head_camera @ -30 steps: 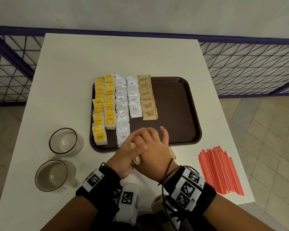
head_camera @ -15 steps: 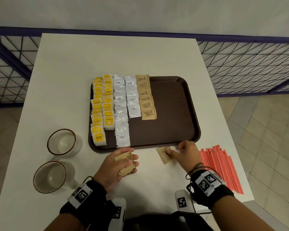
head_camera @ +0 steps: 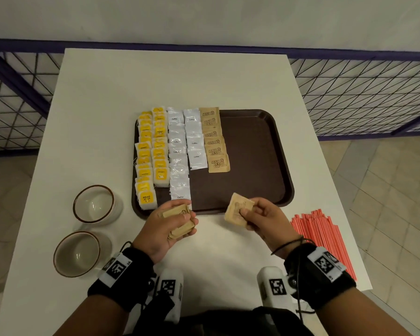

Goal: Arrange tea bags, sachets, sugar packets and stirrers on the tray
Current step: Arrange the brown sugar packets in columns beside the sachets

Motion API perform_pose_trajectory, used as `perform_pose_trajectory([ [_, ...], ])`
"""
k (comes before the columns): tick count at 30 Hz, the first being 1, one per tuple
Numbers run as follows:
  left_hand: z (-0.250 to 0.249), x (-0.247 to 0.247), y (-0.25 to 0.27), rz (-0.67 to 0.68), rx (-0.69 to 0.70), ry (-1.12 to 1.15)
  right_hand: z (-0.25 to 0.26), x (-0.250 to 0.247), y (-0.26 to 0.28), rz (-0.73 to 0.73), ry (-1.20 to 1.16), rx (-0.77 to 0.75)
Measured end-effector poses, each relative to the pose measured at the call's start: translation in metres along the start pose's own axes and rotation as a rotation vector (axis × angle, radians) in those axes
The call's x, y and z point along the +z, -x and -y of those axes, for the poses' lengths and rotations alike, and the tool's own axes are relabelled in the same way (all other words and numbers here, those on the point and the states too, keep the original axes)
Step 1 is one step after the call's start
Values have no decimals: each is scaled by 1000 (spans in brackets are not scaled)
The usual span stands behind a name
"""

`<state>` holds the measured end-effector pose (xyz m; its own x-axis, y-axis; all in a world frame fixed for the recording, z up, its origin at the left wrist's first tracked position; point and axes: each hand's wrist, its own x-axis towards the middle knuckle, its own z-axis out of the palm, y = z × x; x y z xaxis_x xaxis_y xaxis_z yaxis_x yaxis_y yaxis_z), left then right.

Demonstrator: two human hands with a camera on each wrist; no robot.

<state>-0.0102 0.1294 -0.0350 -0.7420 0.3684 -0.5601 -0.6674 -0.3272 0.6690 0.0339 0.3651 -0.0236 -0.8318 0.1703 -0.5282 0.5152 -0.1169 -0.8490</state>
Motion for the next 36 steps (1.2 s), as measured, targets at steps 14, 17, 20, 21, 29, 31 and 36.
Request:
perform_pose_trajectory([
  [14, -22, 30, -20, 182, 57, -12, 45, 45, 5, 346, -50, -39],
  [17, -27, 32, -20, 221, 106, -168, 50, 46, 1, 315, 85, -58],
  [20, -29, 30, -20, 265, 96, -274, 54, 47, -2, 302, 104, -73],
  [21, -29, 30, -20, 277, 89, -291, 55, 48, -2, 291, 120, -80],
  [29, -27, 29, -24, 171, 133, -151, 45, 51, -7, 189, 153, -126],
  [31, -27, 28, -25, 159, 160, -119, 42, 53, -5, 197, 126, -139],
  [36, -29, 31, -26, 121, 256, -158, 38, 61, -1, 167, 39, -194],
])
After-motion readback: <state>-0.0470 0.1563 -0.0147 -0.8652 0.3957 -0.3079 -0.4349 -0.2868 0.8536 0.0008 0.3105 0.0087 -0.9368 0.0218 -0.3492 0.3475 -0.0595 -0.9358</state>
